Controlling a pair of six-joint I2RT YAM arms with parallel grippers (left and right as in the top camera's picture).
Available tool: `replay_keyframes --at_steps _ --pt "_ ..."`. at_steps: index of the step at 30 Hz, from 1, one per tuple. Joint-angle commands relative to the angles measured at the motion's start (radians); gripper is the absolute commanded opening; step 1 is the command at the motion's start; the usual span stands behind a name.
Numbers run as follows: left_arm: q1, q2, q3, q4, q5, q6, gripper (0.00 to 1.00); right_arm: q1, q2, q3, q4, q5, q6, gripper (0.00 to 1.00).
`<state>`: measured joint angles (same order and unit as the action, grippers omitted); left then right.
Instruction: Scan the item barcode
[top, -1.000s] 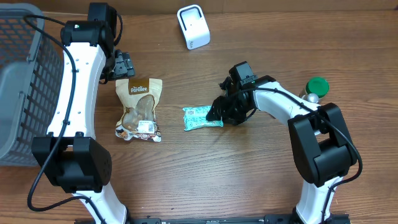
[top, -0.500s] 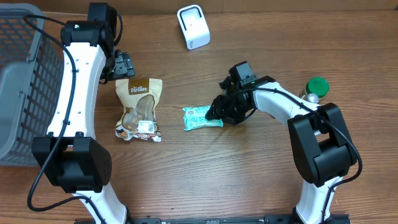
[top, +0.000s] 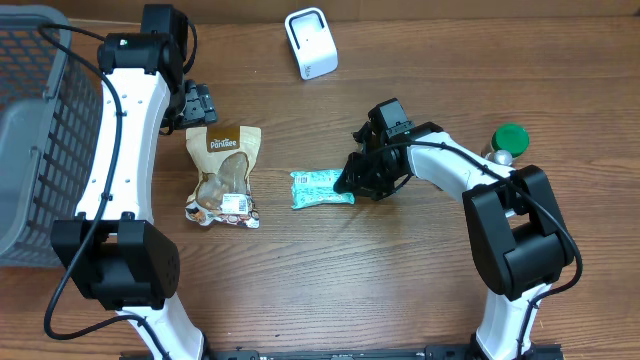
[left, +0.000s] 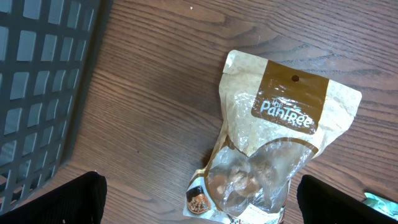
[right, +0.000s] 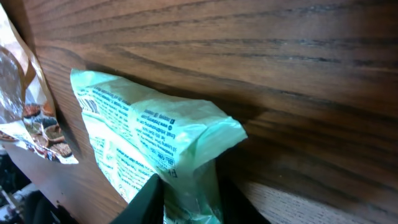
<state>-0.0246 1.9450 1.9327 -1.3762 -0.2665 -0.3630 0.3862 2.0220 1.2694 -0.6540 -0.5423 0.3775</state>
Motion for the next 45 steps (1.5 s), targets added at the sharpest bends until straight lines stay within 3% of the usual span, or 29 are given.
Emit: replay_keyframes --at_steps 1,6,18,23,38,45 --pt "-0.002 -0.01 0.018 0.0 -0.003 0.004 1.0 -0.002 0.006 -0.007 0.01 0.002 -0.007 0.22" --pt "-0.002 -0.01 0.018 0.0 -0.003 0.004 1.0 -0.002 0.006 -0.007 0.015 0.002 -0.011 0.23" --pt "-0.002 -0.01 0.018 0.0 -0.003 0.004 0.99 -0.002 0.006 -0.006 0.021 0.001 -0.011 0.04" --pt "-0.002 -0.01 0.018 0.0 -0.003 0.004 0.99 -0.011 -0.009 0.002 0.024 -0.06 -0.08 0.04" --pt "-0.002 -0.01 0.018 0.0 -0.003 0.004 1.0 -0.035 -0.34 0.036 -0.122 -0.126 -0.25 0.04" --pt "-0.002 -0.01 0.018 0.0 -0.003 0.004 1.0 -0.035 -0.462 0.037 -0.194 -0.126 -0.252 0.04"
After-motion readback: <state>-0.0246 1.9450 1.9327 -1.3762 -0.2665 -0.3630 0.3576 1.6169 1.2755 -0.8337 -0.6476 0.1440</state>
